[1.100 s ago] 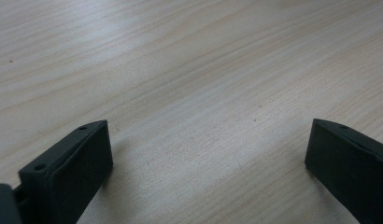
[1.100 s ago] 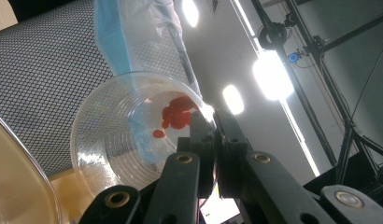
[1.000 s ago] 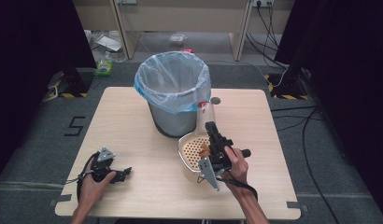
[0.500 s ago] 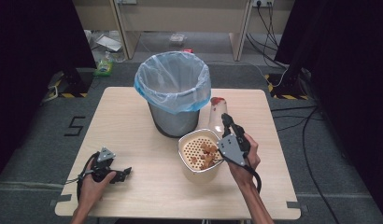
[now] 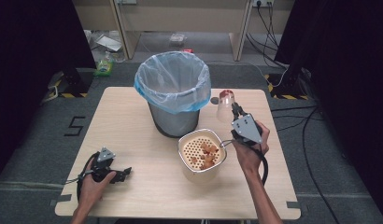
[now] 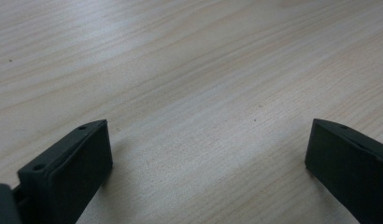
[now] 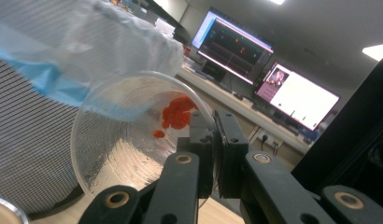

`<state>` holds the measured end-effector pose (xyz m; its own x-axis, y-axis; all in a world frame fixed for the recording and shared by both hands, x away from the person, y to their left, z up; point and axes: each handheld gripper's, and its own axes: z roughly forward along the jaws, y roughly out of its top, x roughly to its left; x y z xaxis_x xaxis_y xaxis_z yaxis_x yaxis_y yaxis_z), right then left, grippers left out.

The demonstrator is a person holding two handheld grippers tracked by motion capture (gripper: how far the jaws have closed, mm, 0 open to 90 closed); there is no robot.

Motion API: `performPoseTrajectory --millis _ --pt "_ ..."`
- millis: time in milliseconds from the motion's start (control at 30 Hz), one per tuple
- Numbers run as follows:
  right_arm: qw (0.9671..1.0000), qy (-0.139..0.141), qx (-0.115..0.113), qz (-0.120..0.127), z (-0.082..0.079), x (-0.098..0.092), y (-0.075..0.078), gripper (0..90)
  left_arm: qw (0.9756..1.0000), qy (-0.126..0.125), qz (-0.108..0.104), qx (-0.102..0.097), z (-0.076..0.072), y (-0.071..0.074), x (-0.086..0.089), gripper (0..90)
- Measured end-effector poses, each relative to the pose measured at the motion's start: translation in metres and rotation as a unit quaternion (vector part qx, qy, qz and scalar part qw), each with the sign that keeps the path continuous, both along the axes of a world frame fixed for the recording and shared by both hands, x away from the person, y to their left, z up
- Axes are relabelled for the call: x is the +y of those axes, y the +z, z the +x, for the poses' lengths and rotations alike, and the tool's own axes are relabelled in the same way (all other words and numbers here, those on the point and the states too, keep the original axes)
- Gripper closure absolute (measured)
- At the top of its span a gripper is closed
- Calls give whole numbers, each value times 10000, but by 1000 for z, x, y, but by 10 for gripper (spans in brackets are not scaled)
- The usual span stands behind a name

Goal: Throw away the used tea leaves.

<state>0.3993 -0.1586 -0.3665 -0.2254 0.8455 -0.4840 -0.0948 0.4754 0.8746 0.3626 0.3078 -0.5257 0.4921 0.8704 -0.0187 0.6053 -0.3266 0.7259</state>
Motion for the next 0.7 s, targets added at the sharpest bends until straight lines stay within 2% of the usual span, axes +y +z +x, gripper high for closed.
performPoseTrajectory --millis 333,433,467,700 --pt "9983 18 278 507 28 -7 34 870 10000 -1 -1 1 0 0 0 0" --pt "9984 -32 283 494 32 -8 40 870 10000 -1 -1 1 0 0 0 0" --pt "9981 -43 287 545 37 -9 46 870 10000 1 -3 0 0 0 0 0" --pt "9968 -83 389 688 49 -12 62 869 10000 -1 5 -5 0 0 0 0"
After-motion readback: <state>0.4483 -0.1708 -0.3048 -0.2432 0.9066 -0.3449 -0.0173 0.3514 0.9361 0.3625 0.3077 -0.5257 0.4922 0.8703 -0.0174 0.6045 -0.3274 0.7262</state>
